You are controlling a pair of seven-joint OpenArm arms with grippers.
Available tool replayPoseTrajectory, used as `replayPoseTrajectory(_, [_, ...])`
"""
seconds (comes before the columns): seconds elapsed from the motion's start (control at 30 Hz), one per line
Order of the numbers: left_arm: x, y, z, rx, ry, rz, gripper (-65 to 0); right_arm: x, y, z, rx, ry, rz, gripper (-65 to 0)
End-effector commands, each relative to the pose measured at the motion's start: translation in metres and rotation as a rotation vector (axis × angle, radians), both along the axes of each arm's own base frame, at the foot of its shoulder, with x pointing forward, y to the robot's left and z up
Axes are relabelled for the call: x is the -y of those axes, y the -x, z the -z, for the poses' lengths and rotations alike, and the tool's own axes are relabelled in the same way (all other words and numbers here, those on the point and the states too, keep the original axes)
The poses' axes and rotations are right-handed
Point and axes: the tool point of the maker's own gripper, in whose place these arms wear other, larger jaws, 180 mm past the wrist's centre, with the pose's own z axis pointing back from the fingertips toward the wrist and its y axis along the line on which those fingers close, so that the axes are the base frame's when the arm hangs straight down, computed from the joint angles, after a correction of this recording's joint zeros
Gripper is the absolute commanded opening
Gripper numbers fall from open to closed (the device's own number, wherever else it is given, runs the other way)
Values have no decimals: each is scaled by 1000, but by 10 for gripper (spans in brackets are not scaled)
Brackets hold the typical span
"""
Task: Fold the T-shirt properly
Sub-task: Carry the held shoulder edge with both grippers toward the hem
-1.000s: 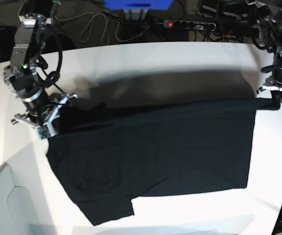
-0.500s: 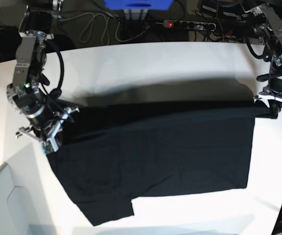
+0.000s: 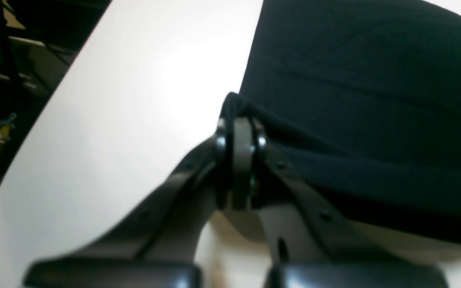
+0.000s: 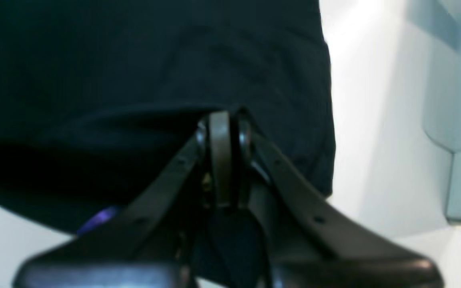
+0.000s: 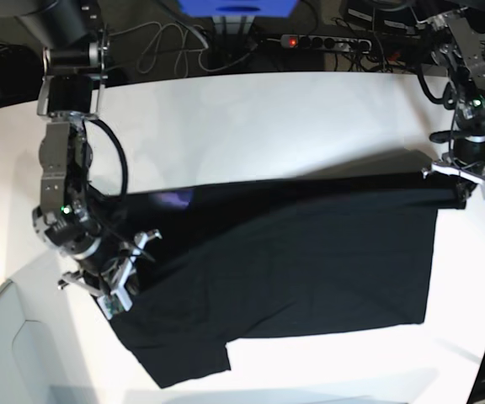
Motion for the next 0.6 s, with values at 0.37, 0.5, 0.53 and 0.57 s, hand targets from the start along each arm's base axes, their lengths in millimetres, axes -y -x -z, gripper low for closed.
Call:
replayPoseTrajectory(0.37, [-7,-21,-33,94,-59,-4,-650,5,-18,4,26,-42,5,-646])
replayPoseTrajectory(0.5, [-7,-23,-36,102,-60,-3,-650,14,0,8,30,-9,3,-646])
replayPoseTrajectory(0.53, [-7,-24,-36,105,-58,-5,-650,13,6,8,34,-3,-1,-646])
replayPoseTrajectory(0.57, [-8,-26,-36,107,-56,-7,-650,10,10,7,40,0,-10,-646])
